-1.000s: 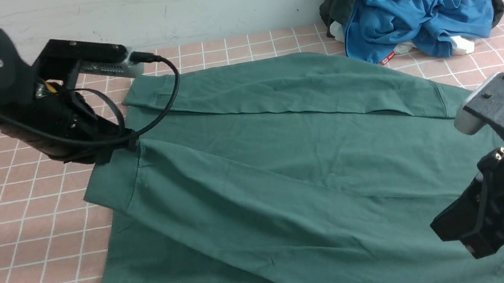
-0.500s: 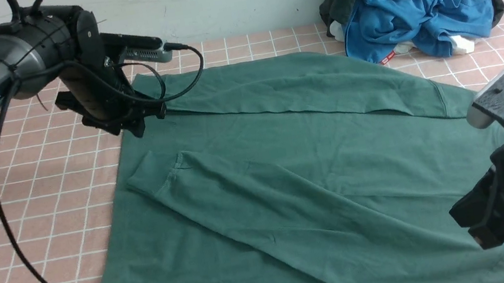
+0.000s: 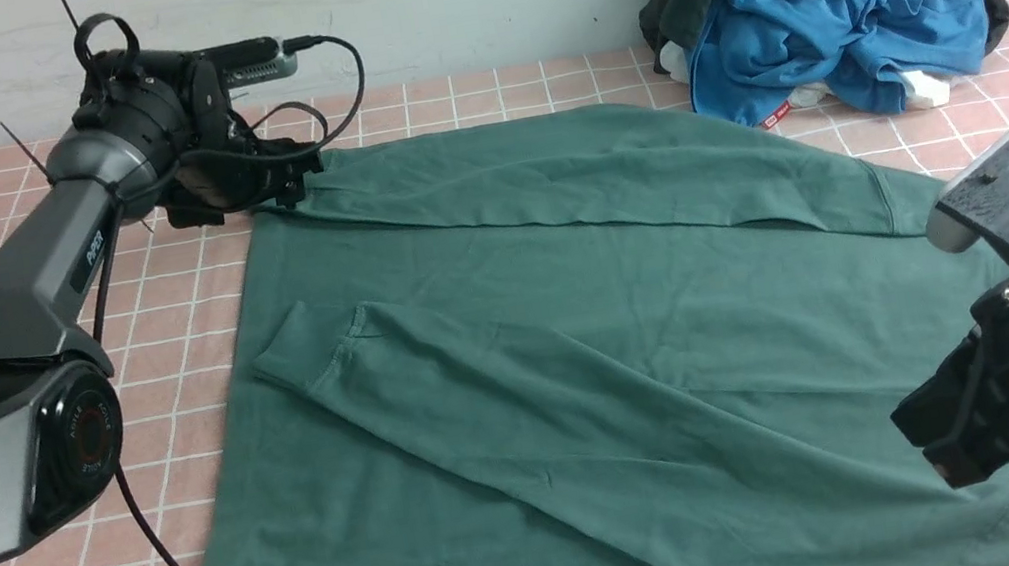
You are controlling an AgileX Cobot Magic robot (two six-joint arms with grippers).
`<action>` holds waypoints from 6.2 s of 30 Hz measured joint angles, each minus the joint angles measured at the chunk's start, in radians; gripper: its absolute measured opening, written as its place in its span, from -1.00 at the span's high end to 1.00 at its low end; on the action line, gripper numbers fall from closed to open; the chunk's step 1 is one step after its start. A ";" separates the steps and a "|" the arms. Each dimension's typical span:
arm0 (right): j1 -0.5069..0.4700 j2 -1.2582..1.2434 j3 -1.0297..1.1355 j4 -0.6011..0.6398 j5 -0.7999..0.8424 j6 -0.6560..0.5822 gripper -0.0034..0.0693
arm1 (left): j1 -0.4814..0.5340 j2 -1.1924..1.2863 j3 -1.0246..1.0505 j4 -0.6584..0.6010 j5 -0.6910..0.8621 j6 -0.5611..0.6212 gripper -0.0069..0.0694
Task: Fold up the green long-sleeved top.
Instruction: Use the left arm to clamp the cuff farthest from it, then use the left arm to drag and drop the cuff onto the cuff closest to the left arm
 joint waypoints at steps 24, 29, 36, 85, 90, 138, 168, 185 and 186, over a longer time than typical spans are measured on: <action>0.000 0.037 0.000 0.054 -0.002 -0.056 0.92 | 0.013 0.041 -0.008 -0.120 -0.143 0.114 0.80; 0.000 0.037 0.000 0.054 -0.002 -0.059 0.92 | 0.010 -0.021 -0.008 -0.120 -0.080 0.158 0.82; 0.000 0.039 0.000 0.053 -0.007 -0.067 0.92 | 0.007 -0.056 -0.010 -0.143 0.126 0.184 0.83; -0.197 0.875 -0.870 -0.386 0.037 0.518 -0.09 | -0.120 -0.607 0.510 -0.146 0.431 0.449 0.83; -0.197 0.919 -0.920 -0.422 0.078 0.499 0.45 | -0.120 -0.607 0.510 -0.144 0.430 0.449 0.83; -0.234 0.547 -0.984 -0.430 0.457 0.420 0.88 | -0.120 -0.942 1.156 -0.046 0.263 0.387 0.63; -0.201 0.710 -0.660 -0.412 -0.028 0.387 0.04 | -0.120 -1.426 1.537 -0.175 0.085 0.397 0.63; -0.201 0.814 -0.840 -0.571 -0.277 0.286 0.90 | -0.120 -1.426 1.537 -0.167 0.039 0.399 0.63; -0.201 0.827 -0.855 -0.582 -0.274 0.291 0.90 | -0.120 -1.426 1.537 -0.167 0.043 0.399 0.63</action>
